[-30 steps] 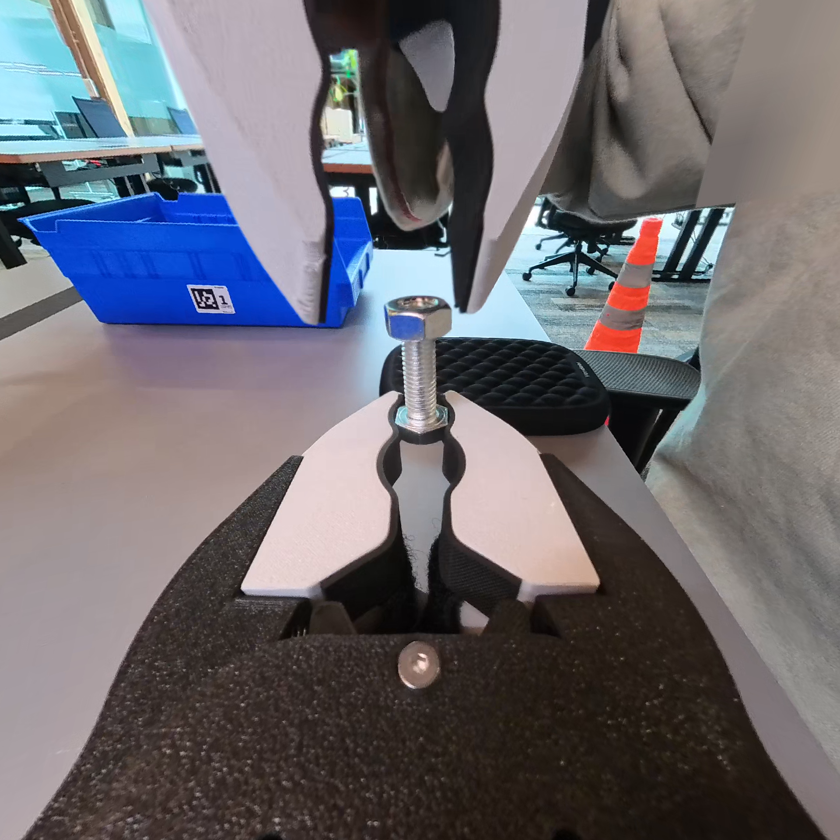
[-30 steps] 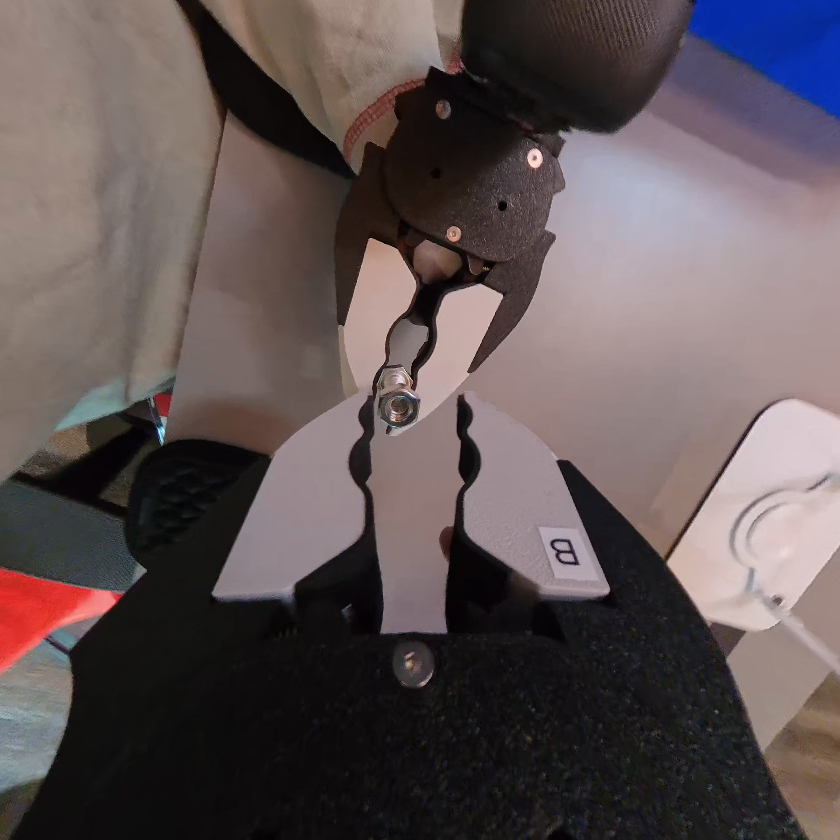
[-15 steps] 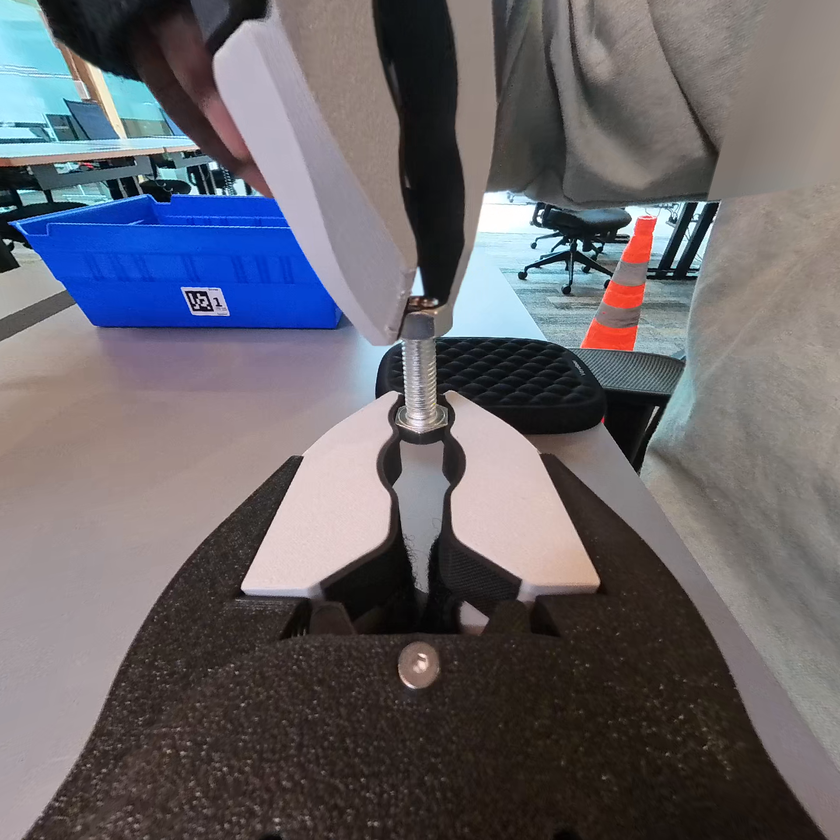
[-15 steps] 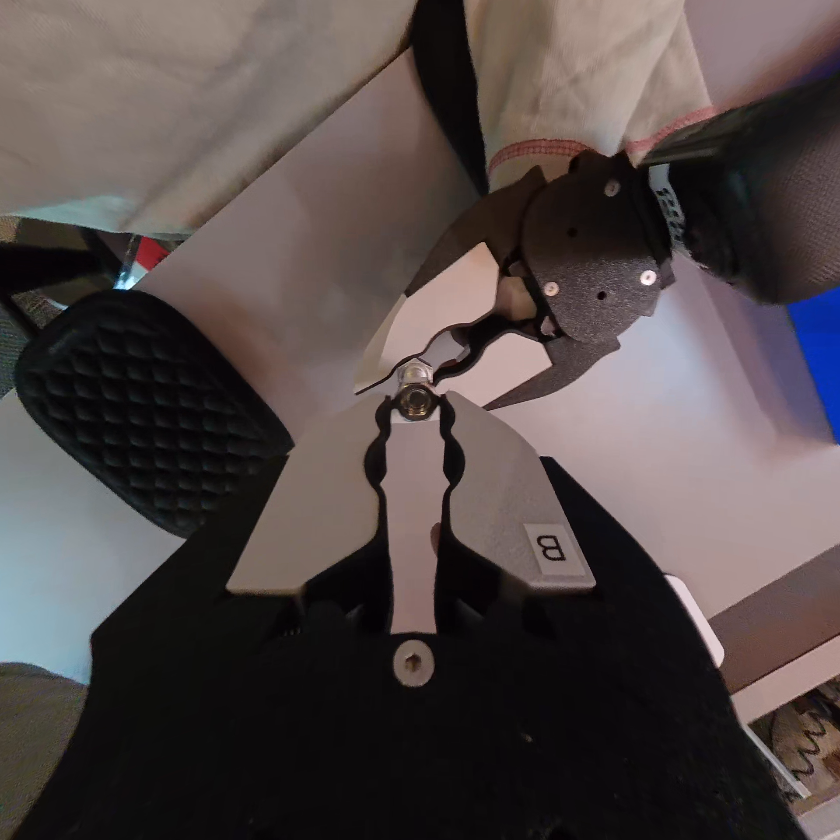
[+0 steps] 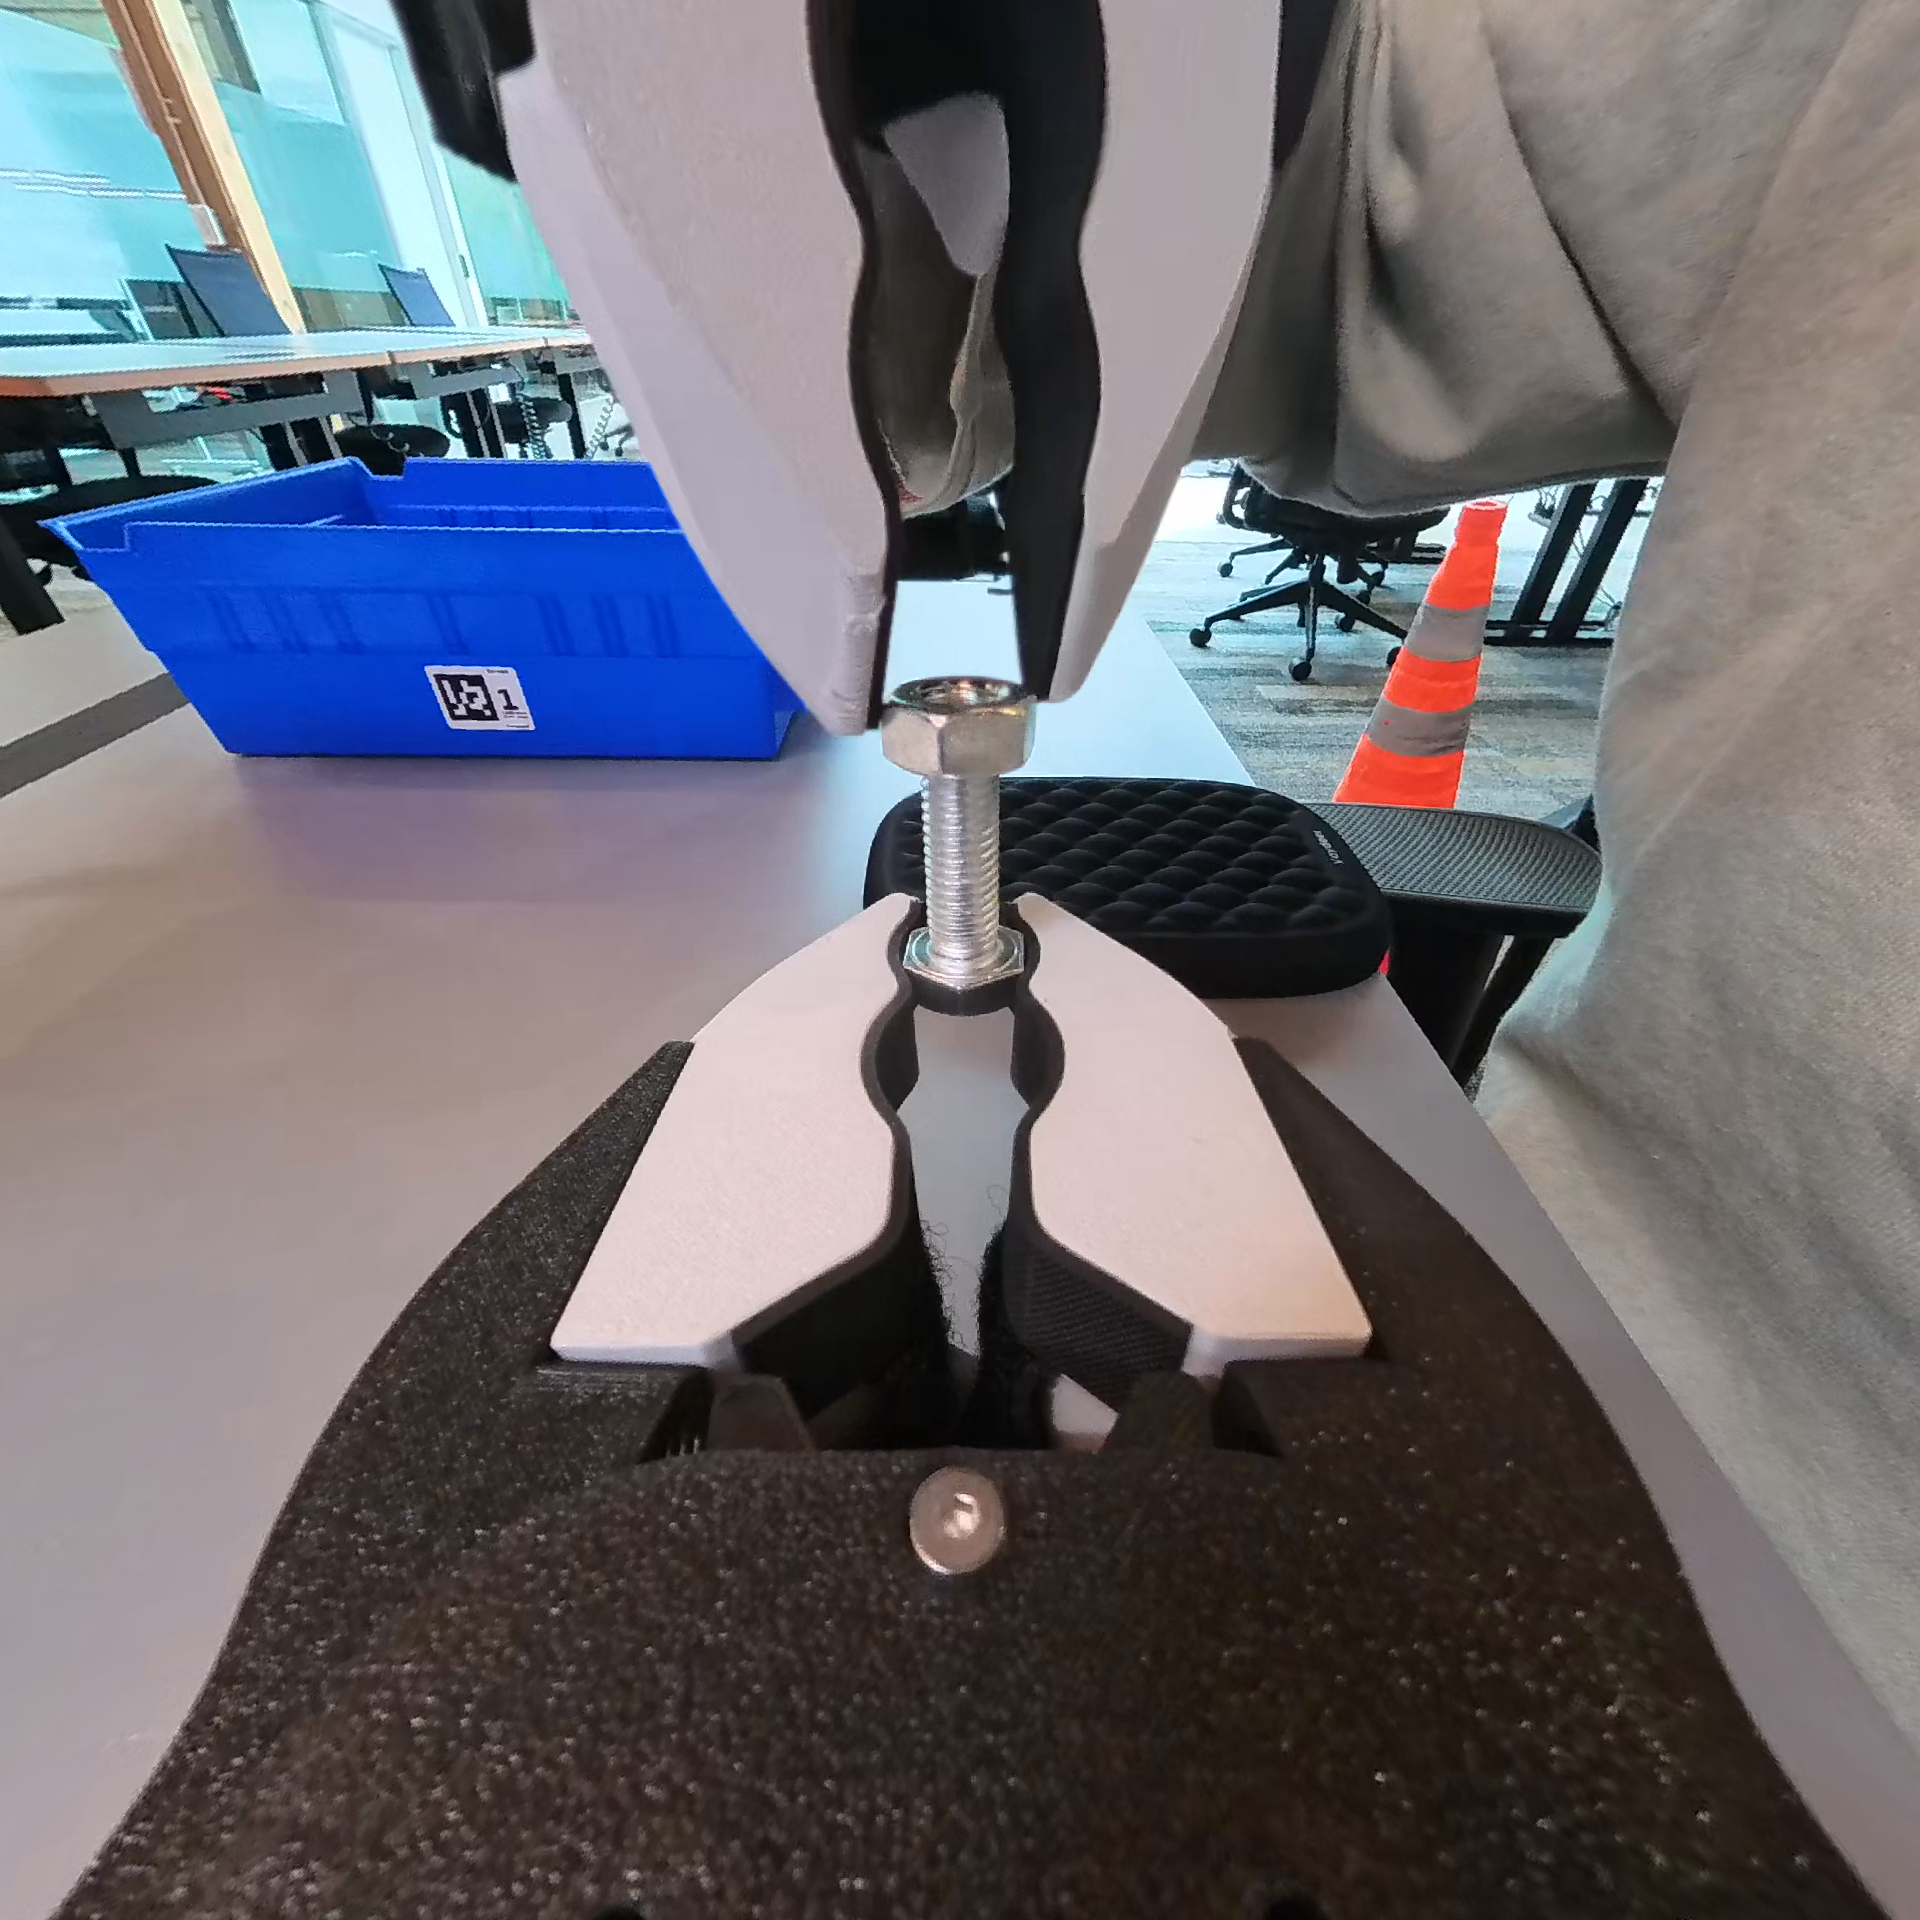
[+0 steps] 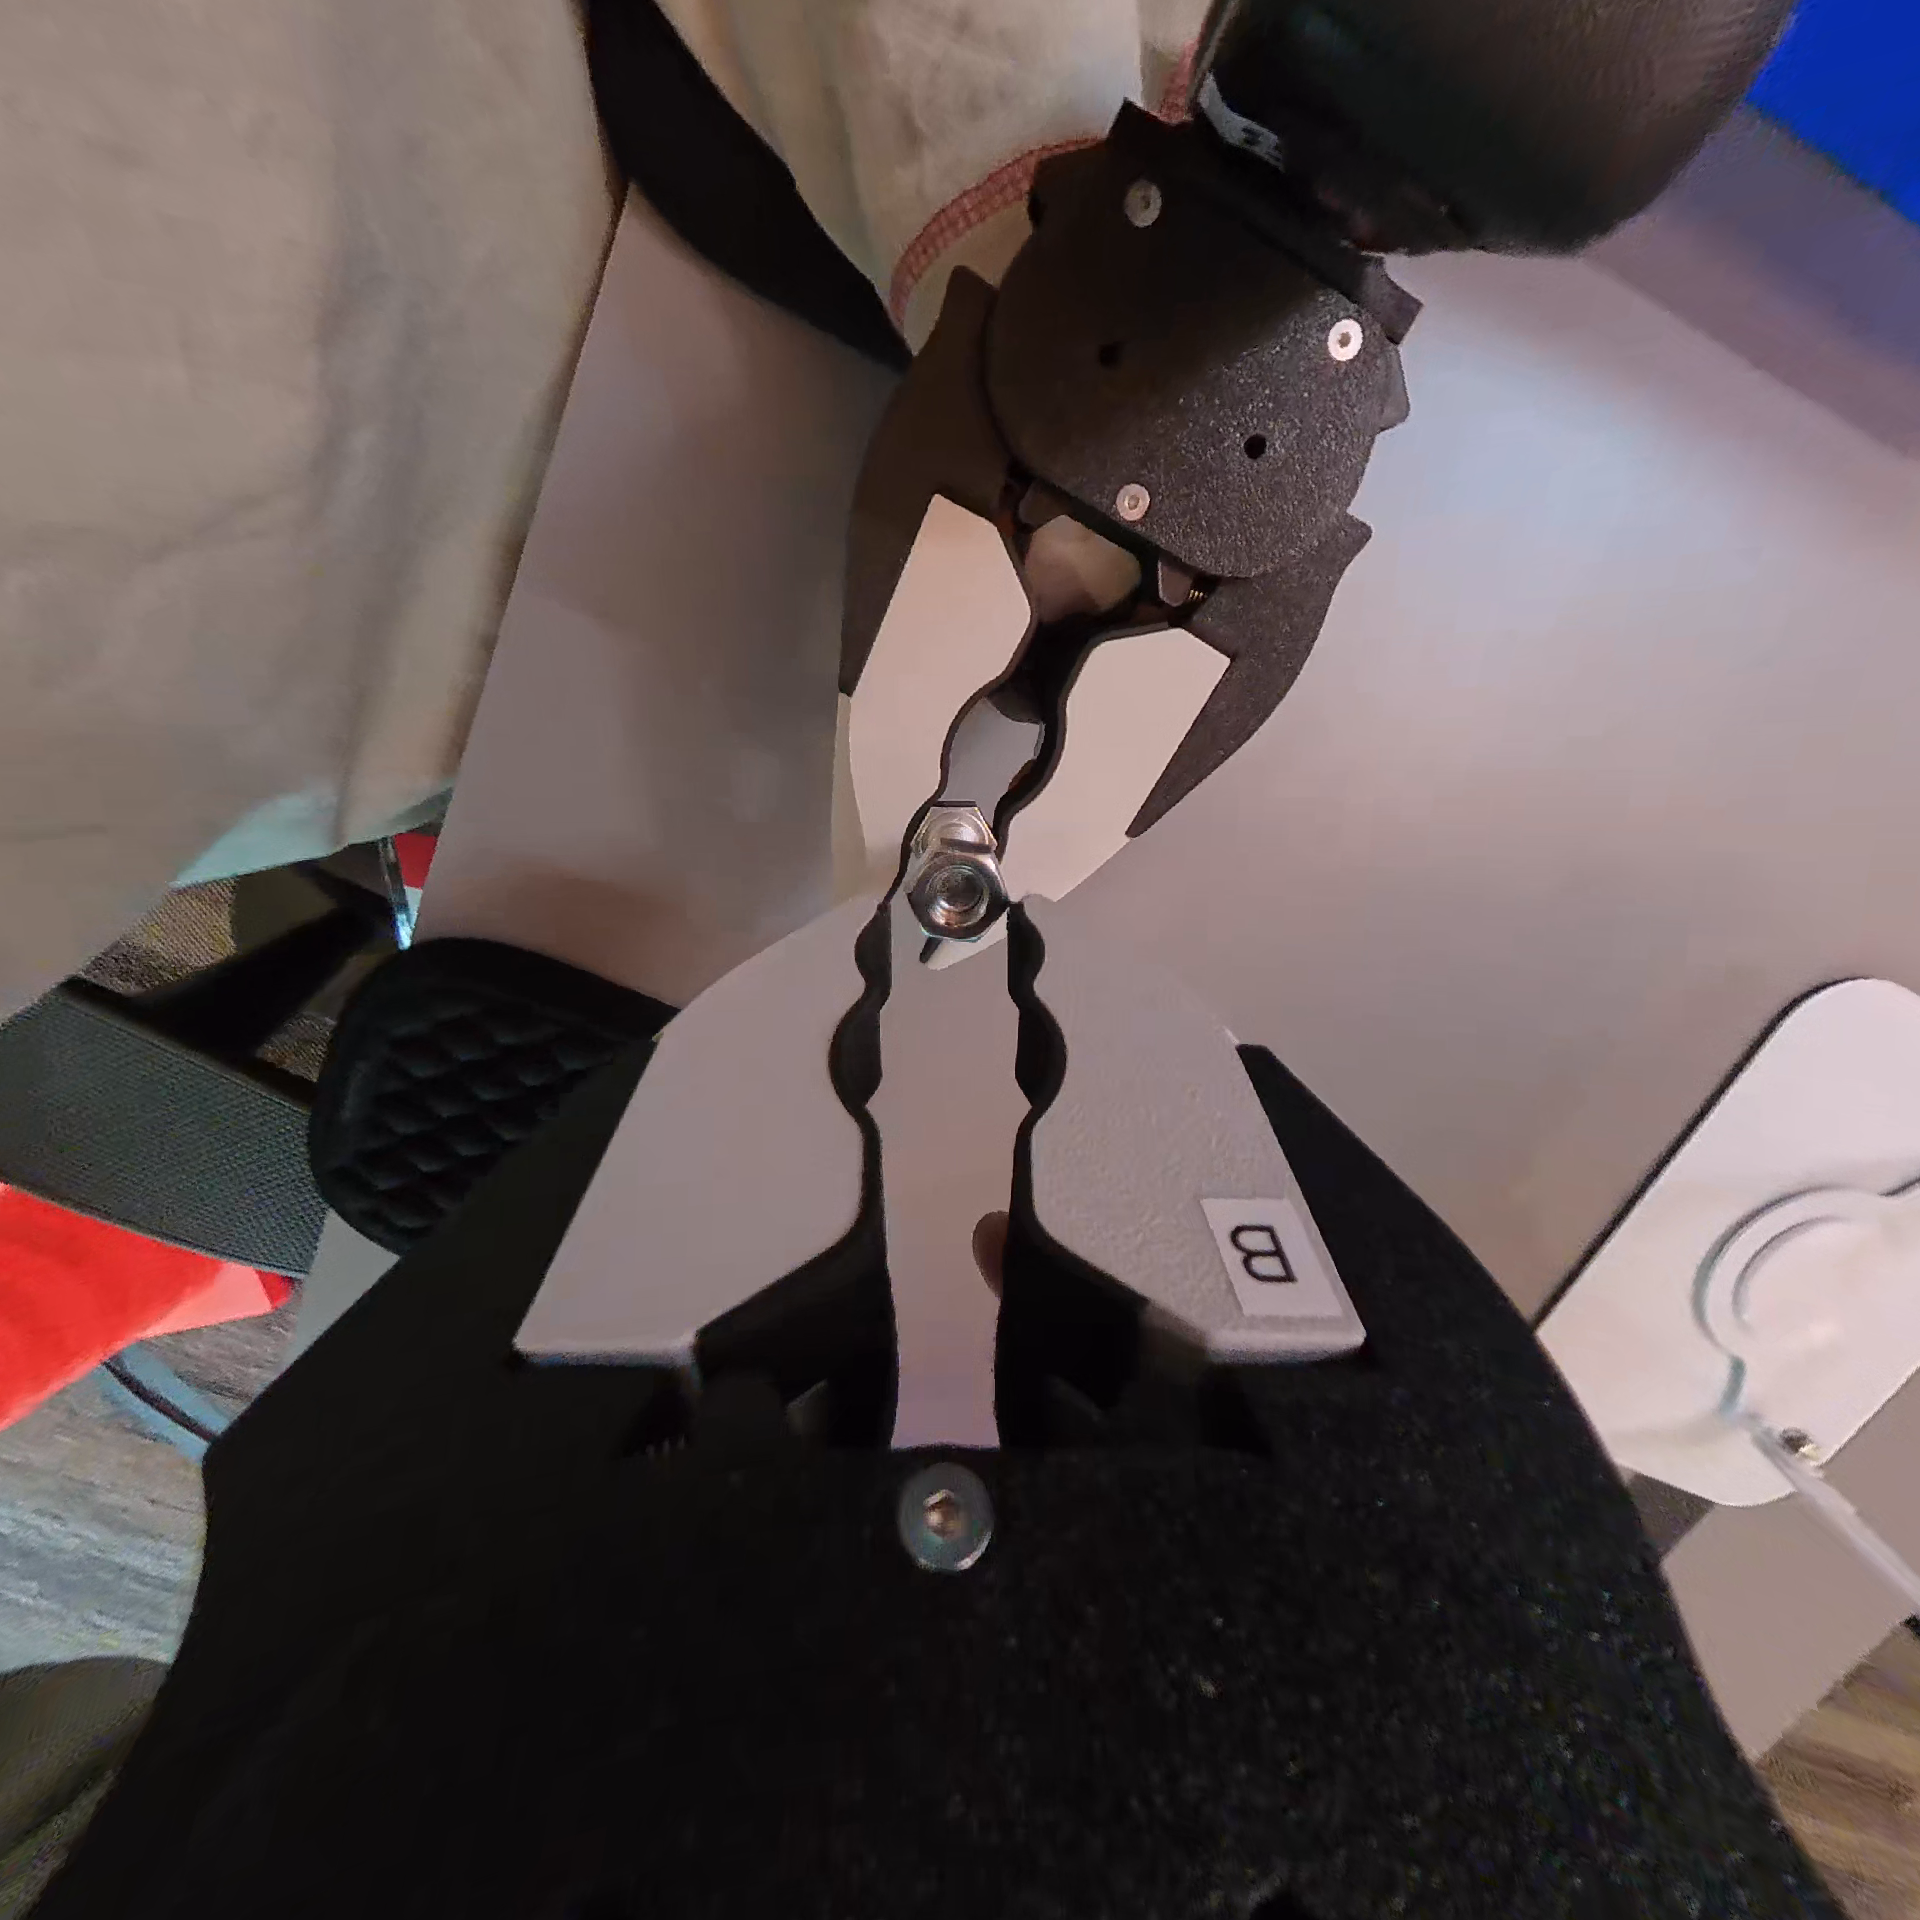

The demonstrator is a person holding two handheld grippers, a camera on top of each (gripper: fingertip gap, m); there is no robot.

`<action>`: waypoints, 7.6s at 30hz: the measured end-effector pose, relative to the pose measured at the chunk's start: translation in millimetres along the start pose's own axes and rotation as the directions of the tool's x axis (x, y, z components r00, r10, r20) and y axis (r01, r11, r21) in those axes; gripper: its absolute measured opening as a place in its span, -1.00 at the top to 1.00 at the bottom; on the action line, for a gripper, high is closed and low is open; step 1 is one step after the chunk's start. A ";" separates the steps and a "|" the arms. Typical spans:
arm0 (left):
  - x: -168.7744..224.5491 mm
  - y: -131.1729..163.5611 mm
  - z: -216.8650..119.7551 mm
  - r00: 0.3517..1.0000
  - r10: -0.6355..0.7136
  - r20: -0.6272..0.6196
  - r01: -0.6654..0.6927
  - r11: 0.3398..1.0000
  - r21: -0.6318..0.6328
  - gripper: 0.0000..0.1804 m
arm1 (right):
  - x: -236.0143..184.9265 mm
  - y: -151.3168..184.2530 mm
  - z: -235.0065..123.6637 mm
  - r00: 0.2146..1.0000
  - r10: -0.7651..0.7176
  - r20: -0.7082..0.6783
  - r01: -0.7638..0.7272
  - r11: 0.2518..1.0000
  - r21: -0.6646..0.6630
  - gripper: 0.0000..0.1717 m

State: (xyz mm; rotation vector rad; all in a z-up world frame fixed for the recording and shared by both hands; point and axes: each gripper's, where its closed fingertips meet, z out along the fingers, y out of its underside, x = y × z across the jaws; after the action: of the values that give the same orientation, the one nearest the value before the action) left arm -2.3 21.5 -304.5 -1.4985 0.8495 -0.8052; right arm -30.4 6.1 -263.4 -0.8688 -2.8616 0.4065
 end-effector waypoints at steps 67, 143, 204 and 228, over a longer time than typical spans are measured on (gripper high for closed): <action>-6.2 -7.9 -4.6 0.999 -0.019 0.037 0.016 0.997 0.069 0.85 | 1.2 -4.9 -19.1 0.878 0.476 -0.056 -0.031 0.172 0.985 0.65; -7.0 -6.5 -3.9 0.999 -0.030 0.032 0.028 0.998 0.059 0.85 | -3.4 -0.1 -15.9 0.887 0.459 -0.057 -0.015 0.152 0.988 0.89; -4.7 -4.1 -1.2 1.000 -0.012 0.026 0.011 0.999 0.035 0.86 | 1.0 -23.6 7.4 0.899 0.427 -0.099 -0.021 0.268 0.963 0.34; -4.7 -3.3 -0.4 1.000 -0.009 0.023 0.008 1.000 0.028 0.86 | 3.1 -21.3 5.2 0.890 0.444 -0.103 -0.013 0.251 0.968 0.33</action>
State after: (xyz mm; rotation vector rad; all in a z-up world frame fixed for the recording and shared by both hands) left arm -4.7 25.5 -301.2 -1.4848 0.8119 -0.8011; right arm -45.3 -10.3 -262.1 -0.8972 -1.5262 1.5963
